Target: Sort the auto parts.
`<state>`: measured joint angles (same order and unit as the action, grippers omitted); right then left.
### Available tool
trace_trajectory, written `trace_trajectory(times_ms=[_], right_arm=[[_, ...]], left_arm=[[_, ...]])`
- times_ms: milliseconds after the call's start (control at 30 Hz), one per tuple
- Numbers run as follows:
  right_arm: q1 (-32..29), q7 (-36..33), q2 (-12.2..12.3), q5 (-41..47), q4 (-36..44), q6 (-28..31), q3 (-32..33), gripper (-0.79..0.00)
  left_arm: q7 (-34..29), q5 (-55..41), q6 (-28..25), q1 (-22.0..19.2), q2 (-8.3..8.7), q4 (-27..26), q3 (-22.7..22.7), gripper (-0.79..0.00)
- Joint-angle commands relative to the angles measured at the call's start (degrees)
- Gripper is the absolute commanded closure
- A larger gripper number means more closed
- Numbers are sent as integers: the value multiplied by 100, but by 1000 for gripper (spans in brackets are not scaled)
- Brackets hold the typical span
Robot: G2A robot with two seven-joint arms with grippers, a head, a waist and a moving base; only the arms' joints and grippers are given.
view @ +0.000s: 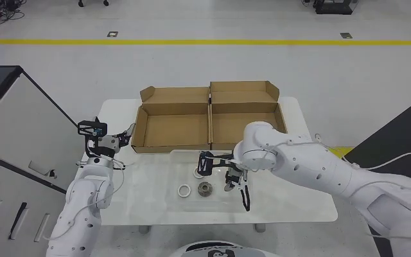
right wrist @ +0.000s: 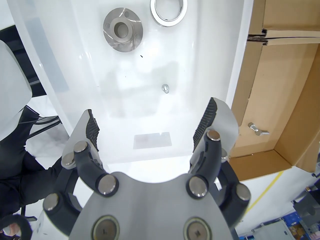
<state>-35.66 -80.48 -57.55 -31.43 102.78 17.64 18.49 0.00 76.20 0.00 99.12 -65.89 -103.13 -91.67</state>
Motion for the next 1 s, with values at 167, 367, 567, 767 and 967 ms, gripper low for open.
trace_trajectory(times_ms=[167, 367, 567, 767, 967], right_arm=[[-33, -105, -161, -110, -172, 44, -195, -483], [-25, -327, -325, -251, -383, -16, -381, -480], [-49, -385, -459, -408, -585, -139, -476, -459], [-107, -298, -575, -493, -795, -304, -501, -443], [-139, -280, -666, -594, -976, -516, -475, -459]], left_arm=[[0, 0, 0, 0, 0, 0, 0, -785], [0, 0, 0, 0, 0, 0, 0, -785], [0, 0, 0, 0, 0, 0, 0, -785], [0, 0, 0, 0, 0, 0, 0, -785], [0, 0, 0, 0, 0, 0, 0, -785]])
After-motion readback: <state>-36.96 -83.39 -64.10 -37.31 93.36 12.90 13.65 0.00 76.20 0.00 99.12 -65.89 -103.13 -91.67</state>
